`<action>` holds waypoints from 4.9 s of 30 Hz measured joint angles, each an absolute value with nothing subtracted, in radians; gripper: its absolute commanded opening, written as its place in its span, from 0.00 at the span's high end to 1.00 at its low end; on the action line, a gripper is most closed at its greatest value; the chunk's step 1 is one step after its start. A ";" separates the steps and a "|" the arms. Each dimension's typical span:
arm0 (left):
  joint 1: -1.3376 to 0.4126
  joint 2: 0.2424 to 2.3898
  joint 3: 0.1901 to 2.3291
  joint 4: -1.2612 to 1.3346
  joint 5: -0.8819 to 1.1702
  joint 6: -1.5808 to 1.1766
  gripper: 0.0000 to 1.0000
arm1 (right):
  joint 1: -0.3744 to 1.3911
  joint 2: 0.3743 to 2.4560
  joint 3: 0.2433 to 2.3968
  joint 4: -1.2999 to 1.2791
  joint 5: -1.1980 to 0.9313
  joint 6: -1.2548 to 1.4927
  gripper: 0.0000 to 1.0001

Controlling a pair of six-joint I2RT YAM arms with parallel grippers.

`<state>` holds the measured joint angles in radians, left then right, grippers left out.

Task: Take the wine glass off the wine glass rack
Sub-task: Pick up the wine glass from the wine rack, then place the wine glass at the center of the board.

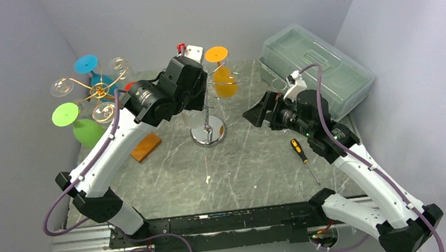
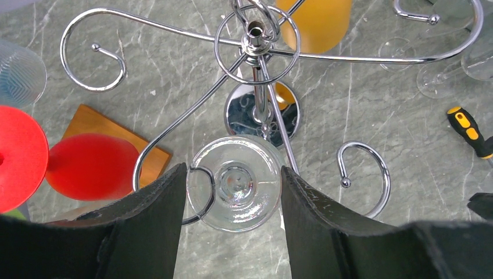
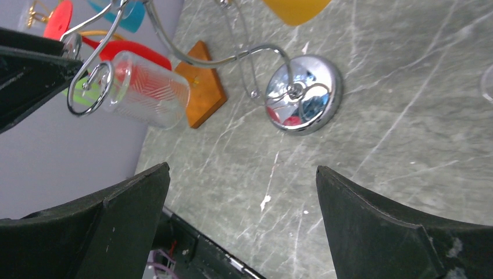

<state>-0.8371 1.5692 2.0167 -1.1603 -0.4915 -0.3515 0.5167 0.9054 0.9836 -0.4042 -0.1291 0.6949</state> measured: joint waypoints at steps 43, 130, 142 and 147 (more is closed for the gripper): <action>-0.837 1.364 1.922 -1.237 -0.360 -0.561 0.74 | 0.842 1.022 0.529 0.627 -0.173 1.129 0.01; -0.783 1.101 1.613 -0.889 -0.291 -0.646 0.00 | 0.771 0.955 1.063 -0.793 0.225 0.789 1.00; -0.717 1.219 1.785 -0.971 -0.441 -0.471 0.00 | 0.501 1.280 1.134 -0.828 0.088 0.583 1.00; -0.653 1.239 1.795 -0.973 -0.459 -0.434 0.01 | 0.468 1.381 1.161 -0.820 0.071 0.538 1.00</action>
<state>-0.6529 1.2392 1.7950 -0.9726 -0.4587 -0.4339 0.4683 1.3808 1.1606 -0.8200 0.0708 0.5381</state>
